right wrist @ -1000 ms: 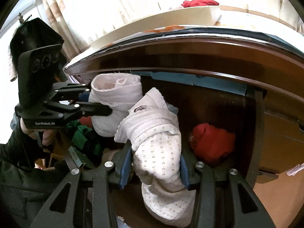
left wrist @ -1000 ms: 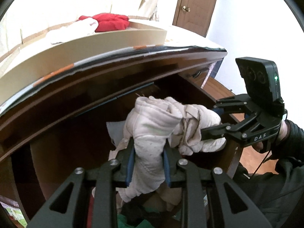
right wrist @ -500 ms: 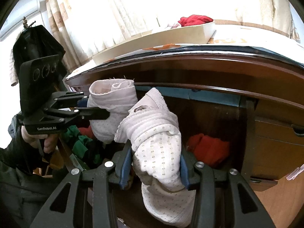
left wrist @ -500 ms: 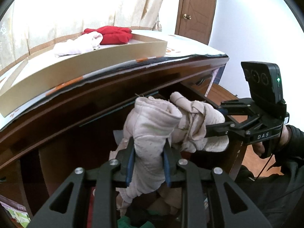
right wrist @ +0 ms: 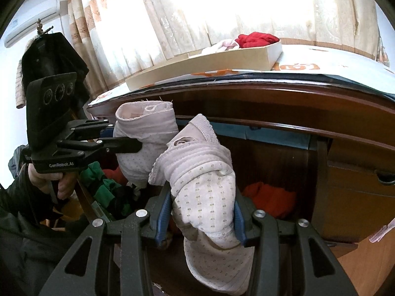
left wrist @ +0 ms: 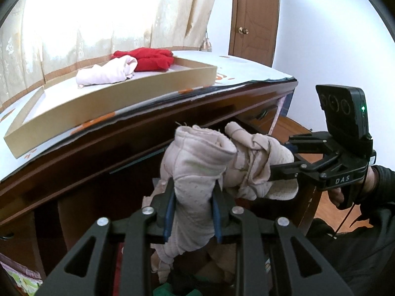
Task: Take underwear out of drawer
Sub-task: 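Lift both held dotted underwear up out of the drawer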
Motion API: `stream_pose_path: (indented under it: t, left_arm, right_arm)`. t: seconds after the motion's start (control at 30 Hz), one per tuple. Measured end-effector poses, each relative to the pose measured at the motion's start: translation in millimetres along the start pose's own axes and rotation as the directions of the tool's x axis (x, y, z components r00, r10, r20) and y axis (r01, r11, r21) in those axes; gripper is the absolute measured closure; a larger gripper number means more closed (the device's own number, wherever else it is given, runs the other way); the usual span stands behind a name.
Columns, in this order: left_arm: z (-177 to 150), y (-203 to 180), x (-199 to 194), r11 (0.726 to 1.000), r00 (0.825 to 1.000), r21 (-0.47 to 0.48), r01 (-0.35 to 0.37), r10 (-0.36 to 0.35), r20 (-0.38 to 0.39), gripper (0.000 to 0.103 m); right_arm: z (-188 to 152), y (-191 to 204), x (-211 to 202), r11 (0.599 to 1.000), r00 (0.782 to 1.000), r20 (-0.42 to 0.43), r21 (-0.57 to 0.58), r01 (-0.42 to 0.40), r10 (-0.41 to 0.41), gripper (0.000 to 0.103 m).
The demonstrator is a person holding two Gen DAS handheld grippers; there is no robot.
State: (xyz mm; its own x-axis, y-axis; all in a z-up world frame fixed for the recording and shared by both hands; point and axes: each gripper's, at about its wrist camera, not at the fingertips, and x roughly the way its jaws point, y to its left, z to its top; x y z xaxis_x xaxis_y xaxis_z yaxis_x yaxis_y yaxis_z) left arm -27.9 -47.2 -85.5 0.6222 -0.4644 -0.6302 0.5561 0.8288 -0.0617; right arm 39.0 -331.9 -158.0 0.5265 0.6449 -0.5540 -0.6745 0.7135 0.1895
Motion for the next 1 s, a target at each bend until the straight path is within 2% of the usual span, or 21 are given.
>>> stream_pose_path:
  t: [0.53, 1.0]
  left_arm:
    - [-4, -6, -15, 0.999, 0.996, 0.029, -0.042, 0.040, 0.081, 0.079]
    - [-6, -6, -28, 0.998, 0.985, 0.042, -0.042, 0.035, 0.168, 0.079]
  right_arm:
    - [-3, 2, -10, 1.000, 0.997, 0.078, -0.020, 0.010, -0.009, 0.057]
    - [-6, 2, -17, 0.999, 0.990, 0.139, -0.042, -0.008, 0.013, 0.057]
